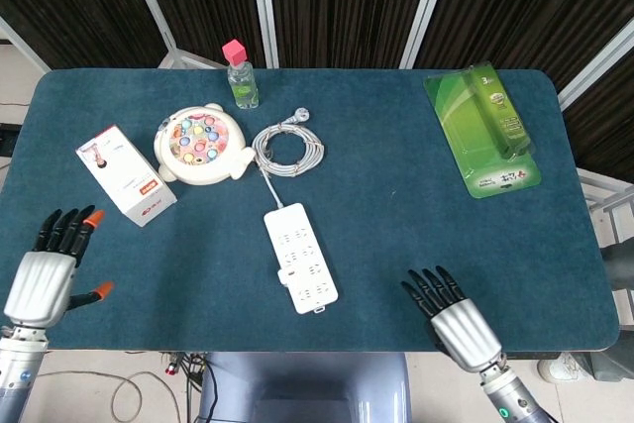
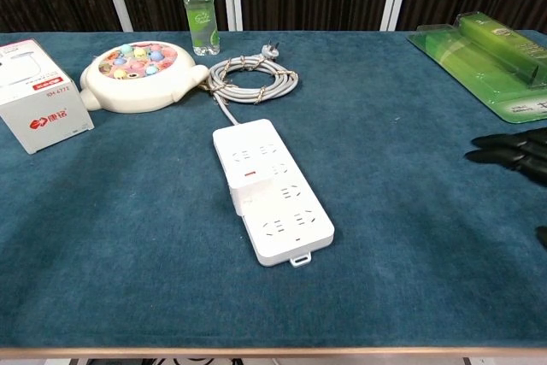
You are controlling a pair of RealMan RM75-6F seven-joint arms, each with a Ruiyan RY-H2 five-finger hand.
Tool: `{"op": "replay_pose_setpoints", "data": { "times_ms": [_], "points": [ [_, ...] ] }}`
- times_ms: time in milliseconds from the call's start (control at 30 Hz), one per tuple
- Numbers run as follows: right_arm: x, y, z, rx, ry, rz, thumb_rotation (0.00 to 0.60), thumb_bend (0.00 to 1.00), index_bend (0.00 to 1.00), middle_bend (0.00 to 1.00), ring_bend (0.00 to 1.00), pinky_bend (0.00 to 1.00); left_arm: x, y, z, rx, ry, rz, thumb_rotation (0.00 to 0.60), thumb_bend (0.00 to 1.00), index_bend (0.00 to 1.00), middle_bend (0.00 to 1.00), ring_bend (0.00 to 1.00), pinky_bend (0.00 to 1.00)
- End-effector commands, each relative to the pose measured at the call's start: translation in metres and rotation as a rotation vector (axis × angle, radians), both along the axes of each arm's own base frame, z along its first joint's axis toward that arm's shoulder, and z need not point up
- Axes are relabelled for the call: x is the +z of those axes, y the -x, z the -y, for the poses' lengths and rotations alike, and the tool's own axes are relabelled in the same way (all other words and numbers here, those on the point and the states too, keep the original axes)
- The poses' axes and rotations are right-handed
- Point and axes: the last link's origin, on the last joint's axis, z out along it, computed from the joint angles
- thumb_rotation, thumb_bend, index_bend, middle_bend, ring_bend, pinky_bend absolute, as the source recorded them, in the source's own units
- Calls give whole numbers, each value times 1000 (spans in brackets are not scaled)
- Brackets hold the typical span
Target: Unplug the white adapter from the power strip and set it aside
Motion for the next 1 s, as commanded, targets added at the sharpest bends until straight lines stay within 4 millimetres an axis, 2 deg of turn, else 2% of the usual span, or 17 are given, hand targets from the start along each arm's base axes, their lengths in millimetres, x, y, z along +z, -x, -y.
{"op": "replay_pose_setpoints", "data": {
  "times_ms": [33,133,233,633,1000],
  "points": [
    [-23,-21,-5,47,-58,-4,600,727,0,0,0,0,-6,-27,-19,-49,47,-15,600,32,69,29,21,0],
    [-37,-30,-7,59,-87,-17,600,828,0,0,0,0,-17,-45,-31,-80,89,-27,600,32,71,31,21,0],
    [-47,-36,-7,63,-111,-20,600,867,0,0,0,0,-26,-59,-38,-105,119,-28,600,32,73,33,21,0],
    [-73,-53,3,65,-158,-22,600,872,0,0,0,11,-63,-111,-59,-192,223,-41,600,32,87,41,22,0],
    [-90,-72,1,94,-215,3,600,872,0,0,0,23,-85,-137,-64,-256,289,-101,600,32,106,60,29,0]
  ]
}}
